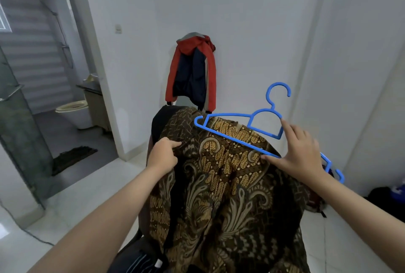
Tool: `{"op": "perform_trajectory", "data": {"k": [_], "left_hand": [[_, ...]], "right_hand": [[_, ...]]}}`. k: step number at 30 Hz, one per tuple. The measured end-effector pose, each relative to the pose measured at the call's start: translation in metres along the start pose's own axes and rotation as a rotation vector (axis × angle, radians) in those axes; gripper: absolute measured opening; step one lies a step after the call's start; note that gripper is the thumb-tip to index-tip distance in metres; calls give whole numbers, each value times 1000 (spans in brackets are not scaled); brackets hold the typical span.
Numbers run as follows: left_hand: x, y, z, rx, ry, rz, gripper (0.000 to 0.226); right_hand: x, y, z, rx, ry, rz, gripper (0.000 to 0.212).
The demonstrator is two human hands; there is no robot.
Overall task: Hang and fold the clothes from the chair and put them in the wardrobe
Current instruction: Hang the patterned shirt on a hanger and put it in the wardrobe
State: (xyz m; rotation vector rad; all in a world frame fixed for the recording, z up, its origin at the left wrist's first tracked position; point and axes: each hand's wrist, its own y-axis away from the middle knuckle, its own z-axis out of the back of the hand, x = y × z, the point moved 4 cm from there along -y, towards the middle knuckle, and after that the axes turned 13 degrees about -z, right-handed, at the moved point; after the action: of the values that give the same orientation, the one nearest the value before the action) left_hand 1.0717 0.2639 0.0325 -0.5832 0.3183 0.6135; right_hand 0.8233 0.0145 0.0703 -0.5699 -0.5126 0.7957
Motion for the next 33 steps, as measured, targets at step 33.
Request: {"op": "perform_trajectory", "data": {"k": [33], "left_hand": [[-45,-17,-21,3,-95,-252,26]], "right_hand": [[-54,34,35,21,38,-111,110]]}}
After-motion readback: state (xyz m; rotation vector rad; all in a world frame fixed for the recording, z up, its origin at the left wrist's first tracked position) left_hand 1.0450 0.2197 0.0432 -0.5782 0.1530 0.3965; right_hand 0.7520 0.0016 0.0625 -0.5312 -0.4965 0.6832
